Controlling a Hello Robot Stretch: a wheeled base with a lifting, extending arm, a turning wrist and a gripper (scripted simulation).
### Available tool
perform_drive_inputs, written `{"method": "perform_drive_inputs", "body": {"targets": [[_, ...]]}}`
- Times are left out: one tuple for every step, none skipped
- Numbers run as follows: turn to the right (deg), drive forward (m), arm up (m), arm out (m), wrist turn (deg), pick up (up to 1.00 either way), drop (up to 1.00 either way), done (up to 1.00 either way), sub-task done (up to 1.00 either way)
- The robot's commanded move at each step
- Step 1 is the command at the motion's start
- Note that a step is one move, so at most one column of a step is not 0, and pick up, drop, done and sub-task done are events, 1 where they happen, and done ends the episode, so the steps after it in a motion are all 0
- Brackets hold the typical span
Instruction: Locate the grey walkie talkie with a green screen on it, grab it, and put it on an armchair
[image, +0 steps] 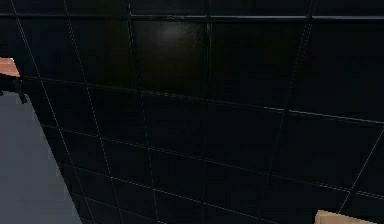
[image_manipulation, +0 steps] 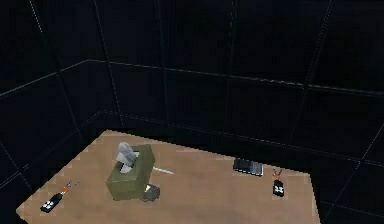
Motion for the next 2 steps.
{"method": "perform_drive_inputs", "body": {"targets": [[0.0,0.0,0.38,0.0,0.0,0.0,0.0,0.0,0.0],[0.0,0.0,0.0,0.14,0.0,0.0,0.0,0.0,0.0]]}}
